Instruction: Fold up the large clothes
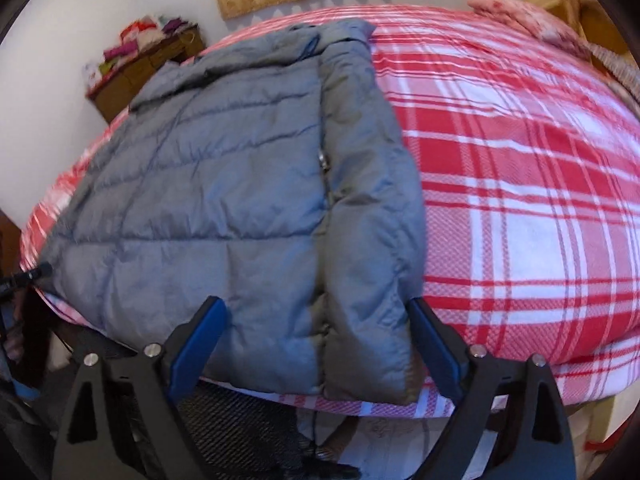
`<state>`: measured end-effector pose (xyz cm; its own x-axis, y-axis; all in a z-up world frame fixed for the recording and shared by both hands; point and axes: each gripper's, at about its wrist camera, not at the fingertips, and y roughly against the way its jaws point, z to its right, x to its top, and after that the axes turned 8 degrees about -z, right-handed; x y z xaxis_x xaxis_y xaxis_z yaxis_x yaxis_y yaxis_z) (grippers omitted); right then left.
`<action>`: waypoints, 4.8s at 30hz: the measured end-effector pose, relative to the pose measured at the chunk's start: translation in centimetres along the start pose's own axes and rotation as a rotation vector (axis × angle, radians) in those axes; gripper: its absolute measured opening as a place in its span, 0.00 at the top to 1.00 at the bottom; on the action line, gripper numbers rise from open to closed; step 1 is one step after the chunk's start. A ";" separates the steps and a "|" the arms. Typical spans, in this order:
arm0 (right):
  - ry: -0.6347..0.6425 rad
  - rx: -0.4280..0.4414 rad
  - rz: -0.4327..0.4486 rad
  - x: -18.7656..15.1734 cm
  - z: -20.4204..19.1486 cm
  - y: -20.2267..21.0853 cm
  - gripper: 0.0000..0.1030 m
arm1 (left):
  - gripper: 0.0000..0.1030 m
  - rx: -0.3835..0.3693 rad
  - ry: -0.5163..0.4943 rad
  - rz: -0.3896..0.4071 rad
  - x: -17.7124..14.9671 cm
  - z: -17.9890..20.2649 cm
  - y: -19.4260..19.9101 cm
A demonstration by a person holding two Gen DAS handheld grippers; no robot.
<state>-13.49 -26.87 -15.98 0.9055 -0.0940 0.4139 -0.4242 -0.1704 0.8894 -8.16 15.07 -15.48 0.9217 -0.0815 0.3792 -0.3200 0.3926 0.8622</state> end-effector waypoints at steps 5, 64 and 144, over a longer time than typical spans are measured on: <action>0.022 0.002 0.003 0.0 0.1 0.1 0.64 | 0.76 -0.030 -0.035 0.008 -0.2 0.9 -0.2; -0.326 0.105 0.263 26.8 4.6 -5.4 0.09 | 0.79 -0.416 0.396 0.071 31.5 -9.6 -4.8; -0.182 -0.126 0.203 28.4 0.2 -10.5 0.74 | 0.61 0.154 -0.048 0.206 32.2 8.9 -9.0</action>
<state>16.67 -27.95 -13.65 0.7800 -0.2900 0.5546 -0.5813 -0.0076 0.8136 22.45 0.77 -8.07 0.8232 -0.0593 0.5646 -0.5330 0.2620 0.8046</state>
